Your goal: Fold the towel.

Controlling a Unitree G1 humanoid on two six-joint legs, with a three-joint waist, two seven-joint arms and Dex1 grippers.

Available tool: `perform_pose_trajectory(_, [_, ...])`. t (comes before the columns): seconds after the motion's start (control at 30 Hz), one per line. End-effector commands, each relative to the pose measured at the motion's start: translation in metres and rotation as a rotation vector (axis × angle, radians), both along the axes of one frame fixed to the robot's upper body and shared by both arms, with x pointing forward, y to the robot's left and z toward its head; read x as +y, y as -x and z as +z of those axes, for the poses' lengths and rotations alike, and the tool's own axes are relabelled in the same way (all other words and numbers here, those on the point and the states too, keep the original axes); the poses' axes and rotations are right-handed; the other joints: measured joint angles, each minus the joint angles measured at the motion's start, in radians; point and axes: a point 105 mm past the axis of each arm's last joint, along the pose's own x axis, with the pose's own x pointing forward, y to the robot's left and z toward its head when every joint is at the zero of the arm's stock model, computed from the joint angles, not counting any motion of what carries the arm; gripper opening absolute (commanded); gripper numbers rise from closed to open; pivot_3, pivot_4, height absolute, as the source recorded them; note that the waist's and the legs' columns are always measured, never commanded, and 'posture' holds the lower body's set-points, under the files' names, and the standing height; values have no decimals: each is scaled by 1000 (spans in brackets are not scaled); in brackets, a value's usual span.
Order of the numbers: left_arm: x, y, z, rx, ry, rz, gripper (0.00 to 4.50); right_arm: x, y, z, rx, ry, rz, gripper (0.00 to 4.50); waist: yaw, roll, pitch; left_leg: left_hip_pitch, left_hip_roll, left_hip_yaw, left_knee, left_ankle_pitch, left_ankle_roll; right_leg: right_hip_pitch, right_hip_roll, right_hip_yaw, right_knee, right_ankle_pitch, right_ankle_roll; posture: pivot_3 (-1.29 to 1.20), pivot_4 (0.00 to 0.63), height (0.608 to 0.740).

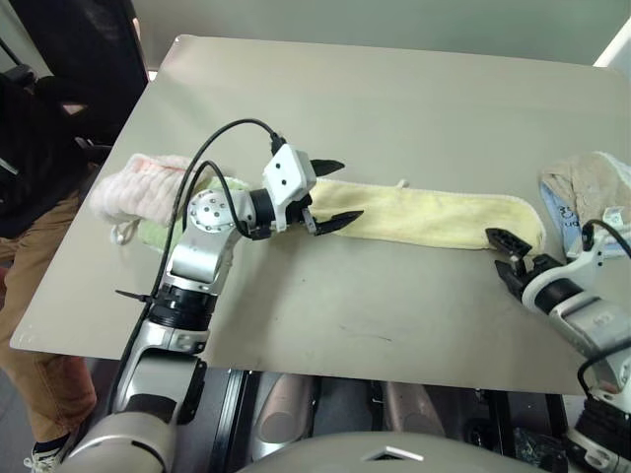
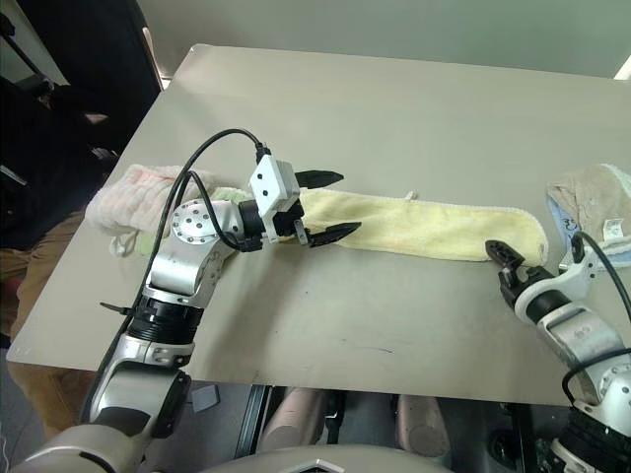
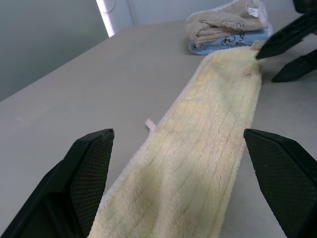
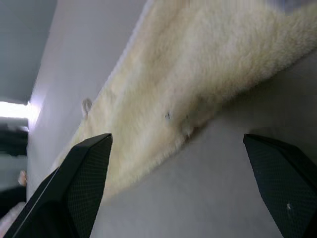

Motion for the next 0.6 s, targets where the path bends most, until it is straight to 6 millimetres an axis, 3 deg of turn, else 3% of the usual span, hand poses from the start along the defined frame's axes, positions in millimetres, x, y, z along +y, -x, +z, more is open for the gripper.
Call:
perform_pose_trajectory(0.03, [-4,6,12,-43,24,-14,4500,-12,-12,3,-1,-32,-72,4464,0,0,0,0,0,0,0,0,0,0,0,0,0,0,0,0,150,739])
perform_pose_trajectory(0.33, [-2,7,13,-55,25,6,4500,-50,-26,-14,76,-34,-294,4464,2,-3,-2,1,0,0,2,-2,-2,3,0,0,-2,0,-5,0,150,739])
perform_pose_trajectory(0.5, [-2,7,13,-58,22,9,4500,-60,-30,-8,27,-46,-368,4464,16,-4,-2,1,-1,0,5,-2,-2,7,-2,0,-6,3,-6,0,150,739])
perform_pose_trajectory(0.6, [-2,8,12,-54,28,6,4500,-66,-29,-5,10,-30,-400,3850,23,-4,-2,0,-2,0,6,-2,-2,7,-2,1,-7,4,-7,0,150,739])
